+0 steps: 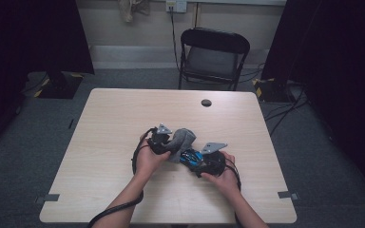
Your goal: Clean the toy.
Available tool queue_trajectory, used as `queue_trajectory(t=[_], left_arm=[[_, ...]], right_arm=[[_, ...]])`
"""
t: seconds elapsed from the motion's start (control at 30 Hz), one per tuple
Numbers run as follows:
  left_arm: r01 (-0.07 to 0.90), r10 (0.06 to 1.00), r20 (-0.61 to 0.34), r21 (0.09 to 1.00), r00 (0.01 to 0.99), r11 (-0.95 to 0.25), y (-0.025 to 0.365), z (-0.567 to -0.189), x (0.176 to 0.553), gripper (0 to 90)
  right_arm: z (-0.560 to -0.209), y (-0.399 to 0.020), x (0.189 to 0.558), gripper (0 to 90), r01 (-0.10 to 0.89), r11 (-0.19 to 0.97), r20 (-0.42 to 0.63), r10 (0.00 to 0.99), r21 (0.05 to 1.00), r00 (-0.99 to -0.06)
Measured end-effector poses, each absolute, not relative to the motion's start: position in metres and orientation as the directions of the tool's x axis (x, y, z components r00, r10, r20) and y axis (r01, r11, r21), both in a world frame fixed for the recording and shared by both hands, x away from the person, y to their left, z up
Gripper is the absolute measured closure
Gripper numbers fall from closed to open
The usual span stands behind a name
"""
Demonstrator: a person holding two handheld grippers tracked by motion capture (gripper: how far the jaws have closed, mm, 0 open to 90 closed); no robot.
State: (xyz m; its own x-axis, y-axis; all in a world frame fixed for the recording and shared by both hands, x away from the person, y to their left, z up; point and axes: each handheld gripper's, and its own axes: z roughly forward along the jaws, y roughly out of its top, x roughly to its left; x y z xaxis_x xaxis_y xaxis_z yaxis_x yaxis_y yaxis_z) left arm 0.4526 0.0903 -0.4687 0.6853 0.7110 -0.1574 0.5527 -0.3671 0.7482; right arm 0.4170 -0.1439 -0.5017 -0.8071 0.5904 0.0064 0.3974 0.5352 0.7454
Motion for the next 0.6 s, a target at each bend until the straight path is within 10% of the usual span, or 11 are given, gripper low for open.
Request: queue_trajectory(t=[0.6], left_arm=[[0.603, 0.766, -0.181, 0.733, 0.617, -0.313, 0.109, -0.476, 0.467, 66.5]], right_arm=[[-0.502, -0.144, 0.417, 24.2, 0.398, 0.535, 0.007, 0.59, 0.745, -0.807]])
